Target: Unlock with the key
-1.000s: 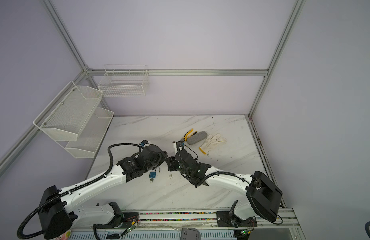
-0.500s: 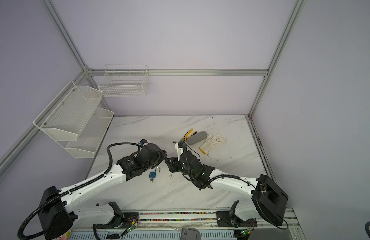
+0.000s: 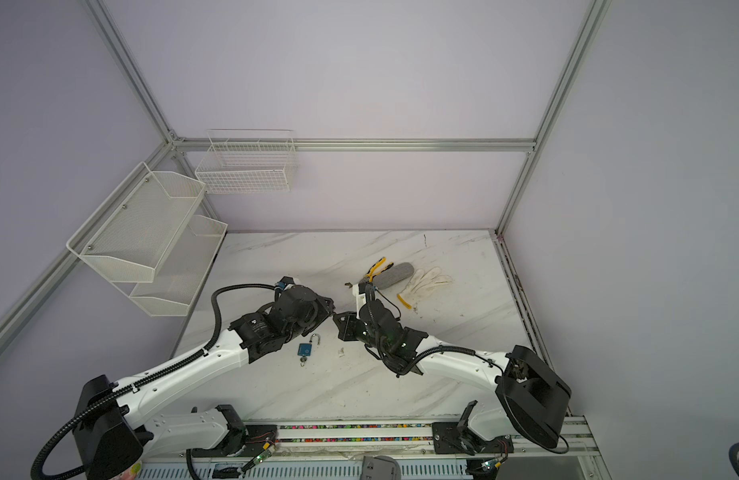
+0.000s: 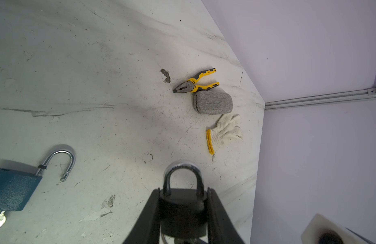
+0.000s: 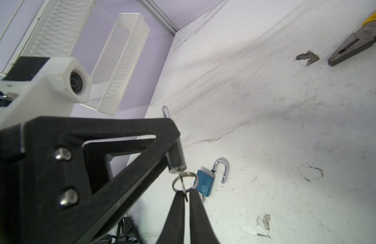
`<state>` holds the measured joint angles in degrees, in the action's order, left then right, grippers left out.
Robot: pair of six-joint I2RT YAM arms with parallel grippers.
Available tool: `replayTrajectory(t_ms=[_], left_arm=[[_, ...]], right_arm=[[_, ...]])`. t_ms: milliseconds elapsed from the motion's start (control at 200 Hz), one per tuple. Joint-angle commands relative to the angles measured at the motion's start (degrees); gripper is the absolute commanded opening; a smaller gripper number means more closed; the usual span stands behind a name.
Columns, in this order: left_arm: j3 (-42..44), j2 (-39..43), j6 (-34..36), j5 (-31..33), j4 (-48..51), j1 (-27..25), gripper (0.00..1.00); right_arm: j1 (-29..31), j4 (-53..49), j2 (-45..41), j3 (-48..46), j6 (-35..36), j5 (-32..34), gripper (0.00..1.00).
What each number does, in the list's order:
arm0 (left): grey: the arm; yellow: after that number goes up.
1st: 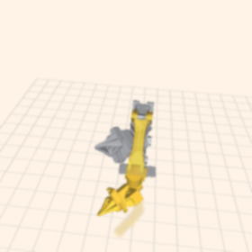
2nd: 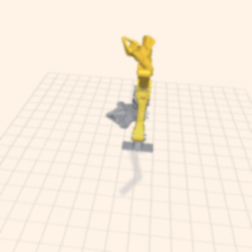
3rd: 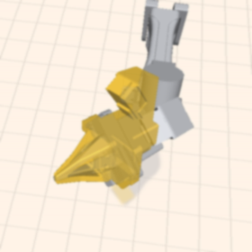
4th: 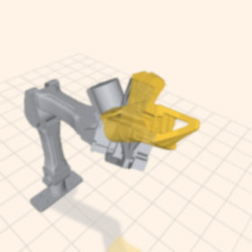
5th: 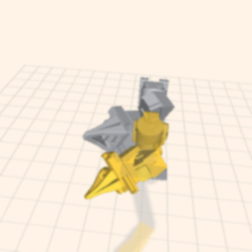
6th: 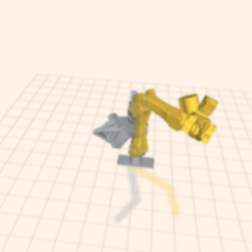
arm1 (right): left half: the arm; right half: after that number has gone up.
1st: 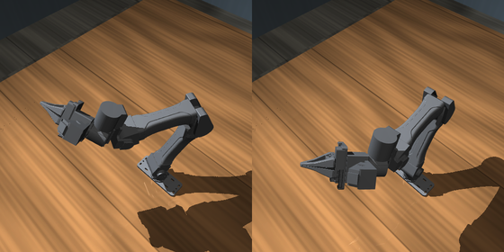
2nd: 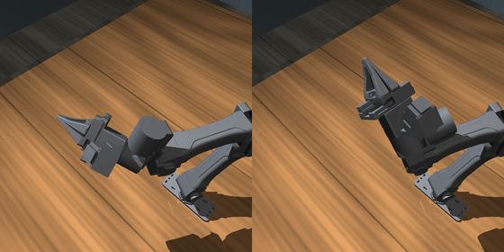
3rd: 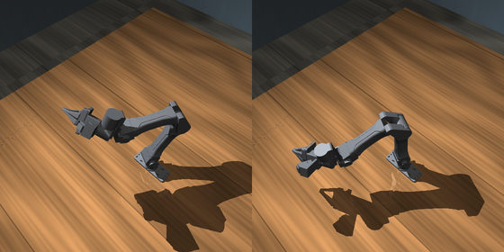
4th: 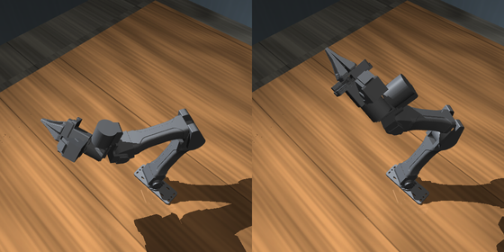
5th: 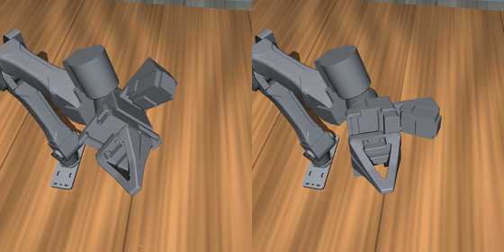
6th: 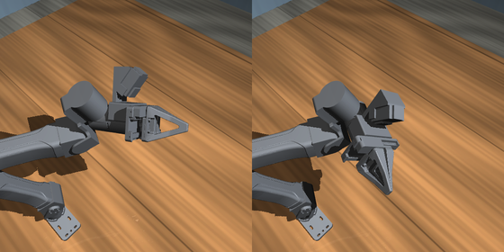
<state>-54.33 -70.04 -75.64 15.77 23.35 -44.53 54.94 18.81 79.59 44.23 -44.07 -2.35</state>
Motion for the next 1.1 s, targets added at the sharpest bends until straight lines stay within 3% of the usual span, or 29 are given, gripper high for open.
replayTrajectory(t_ms=[0,220,555,805,1100], left_arm=[[1.15,1.27,1.90,-3.24,-3.01,0.19,0.00],[1.19,0.96,3.38,-7.42,-3.96,-1.44,0.00],[1.09,0.63,5.23,-1.36,-6.22,1.04,0.00],[1.06,0.94,4.85,-0.68,-6.46,2.52,0.00],[1.06,1.22,4.09,-1.97,-6.81,2.50,0.00]], right_arm=[[-0.30,2.66,-0.60,0.21,1.48,1.72,0.07],[-0.30,4.19,-0.58,1.65,4.82,3.83,0.05],[-0.32,0.11,-5.09,-0.10,3.55,2.42,0.15],[-0.36,-1.79,-6.90,-0.59,0.95,1.61,0.23],[-1.46,-0.61,-1.80,3.56,0.11,-0.64,0.21]])
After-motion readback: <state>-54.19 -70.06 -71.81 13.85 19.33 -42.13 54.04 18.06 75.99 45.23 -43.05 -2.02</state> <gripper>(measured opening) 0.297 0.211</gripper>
